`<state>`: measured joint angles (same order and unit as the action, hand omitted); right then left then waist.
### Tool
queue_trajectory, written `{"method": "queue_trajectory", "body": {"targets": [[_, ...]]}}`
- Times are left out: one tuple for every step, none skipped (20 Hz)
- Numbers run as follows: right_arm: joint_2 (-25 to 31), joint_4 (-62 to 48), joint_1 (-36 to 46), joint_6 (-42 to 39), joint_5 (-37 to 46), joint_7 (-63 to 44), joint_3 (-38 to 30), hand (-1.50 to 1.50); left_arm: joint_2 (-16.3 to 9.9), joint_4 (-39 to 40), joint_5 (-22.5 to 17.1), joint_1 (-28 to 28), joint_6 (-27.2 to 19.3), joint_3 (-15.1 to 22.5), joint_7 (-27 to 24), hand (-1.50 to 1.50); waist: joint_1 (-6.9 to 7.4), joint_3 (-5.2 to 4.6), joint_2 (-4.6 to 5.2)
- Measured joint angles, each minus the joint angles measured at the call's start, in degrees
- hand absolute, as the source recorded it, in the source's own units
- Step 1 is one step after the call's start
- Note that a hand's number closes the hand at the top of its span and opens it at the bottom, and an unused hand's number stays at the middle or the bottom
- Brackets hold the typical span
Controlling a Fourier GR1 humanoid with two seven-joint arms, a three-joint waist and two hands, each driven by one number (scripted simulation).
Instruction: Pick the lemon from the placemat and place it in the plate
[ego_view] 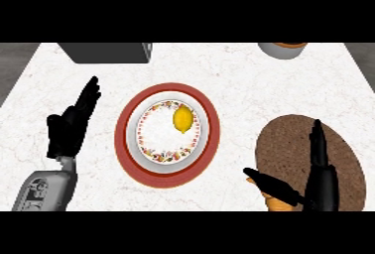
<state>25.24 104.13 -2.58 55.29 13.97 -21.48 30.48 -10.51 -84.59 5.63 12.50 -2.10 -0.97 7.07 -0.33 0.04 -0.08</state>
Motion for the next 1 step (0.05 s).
{"method": "queue_trajectory", "body": {"targets": [[-0.13, -0.65, -0.85, -0.82, -2.14, 2.85, -0.88, -1.50, -0.23, 0.58, -0.20, 0.79, 0.24, -0.55, -0.04, 0.00, 0.01, 0.00, 0.02]]}}
